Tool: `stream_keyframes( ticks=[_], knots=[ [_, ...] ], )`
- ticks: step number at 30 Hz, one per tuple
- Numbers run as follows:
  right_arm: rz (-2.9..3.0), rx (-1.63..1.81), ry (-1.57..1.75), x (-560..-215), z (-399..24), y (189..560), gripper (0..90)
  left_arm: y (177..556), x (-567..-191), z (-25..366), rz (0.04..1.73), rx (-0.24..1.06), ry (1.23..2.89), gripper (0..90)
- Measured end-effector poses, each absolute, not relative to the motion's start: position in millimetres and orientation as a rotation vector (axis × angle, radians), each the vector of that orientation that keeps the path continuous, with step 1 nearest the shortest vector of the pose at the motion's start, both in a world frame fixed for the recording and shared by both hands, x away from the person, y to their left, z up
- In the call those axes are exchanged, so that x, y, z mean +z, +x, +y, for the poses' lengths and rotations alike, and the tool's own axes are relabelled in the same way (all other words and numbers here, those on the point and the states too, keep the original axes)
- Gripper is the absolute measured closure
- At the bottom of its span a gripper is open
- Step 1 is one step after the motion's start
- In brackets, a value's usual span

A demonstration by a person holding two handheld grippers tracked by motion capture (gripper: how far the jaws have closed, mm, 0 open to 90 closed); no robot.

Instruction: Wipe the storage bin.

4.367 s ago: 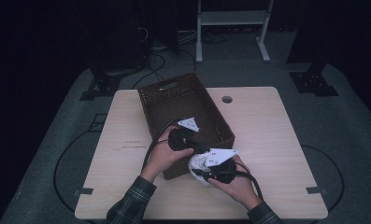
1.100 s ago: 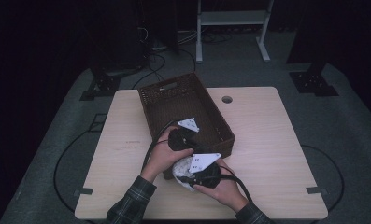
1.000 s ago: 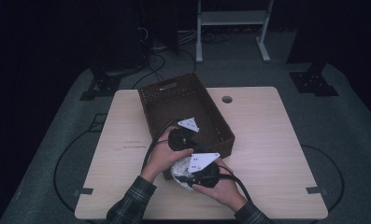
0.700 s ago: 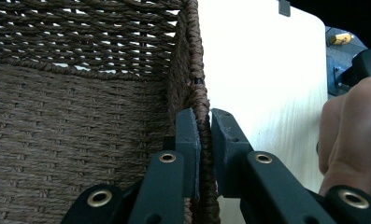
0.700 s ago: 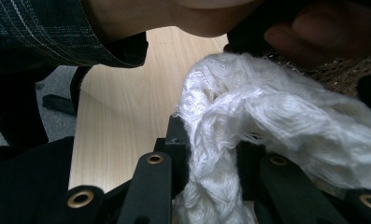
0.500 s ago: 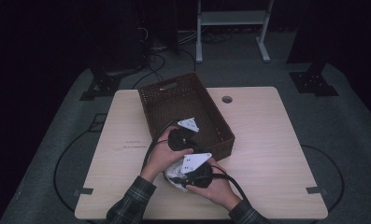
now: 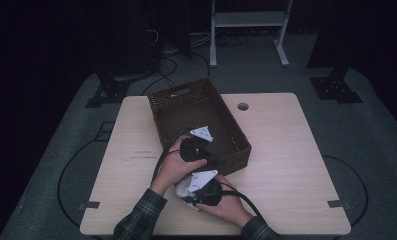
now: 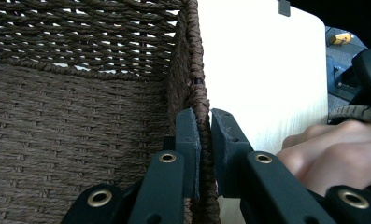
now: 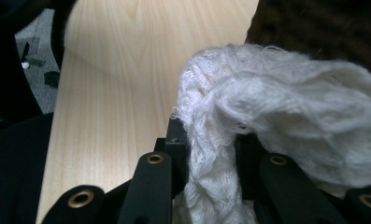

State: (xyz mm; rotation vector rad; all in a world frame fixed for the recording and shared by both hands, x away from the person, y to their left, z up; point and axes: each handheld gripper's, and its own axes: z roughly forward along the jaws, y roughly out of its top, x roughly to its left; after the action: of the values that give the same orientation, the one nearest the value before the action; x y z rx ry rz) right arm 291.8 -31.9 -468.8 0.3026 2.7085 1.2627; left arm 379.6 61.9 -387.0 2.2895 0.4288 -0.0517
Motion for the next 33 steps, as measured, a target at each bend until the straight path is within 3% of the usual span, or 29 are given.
stream_keyframes(
  ticks=[12, 33],
  knots=[
    [2.728, 1.255, 0.322, -472.6, -35.6, 289.4, 72.9, 379.5, -387.0, 61.9, 0.429, -0.052, 2.29, 80.8],
    [2.636, 1.296, 0.417, -445.5, -96.3, 281.4, 72.5, 379.4, -386.9, 61.9, 0.427, -0.05, 2.292, 80.8]
  ],
)
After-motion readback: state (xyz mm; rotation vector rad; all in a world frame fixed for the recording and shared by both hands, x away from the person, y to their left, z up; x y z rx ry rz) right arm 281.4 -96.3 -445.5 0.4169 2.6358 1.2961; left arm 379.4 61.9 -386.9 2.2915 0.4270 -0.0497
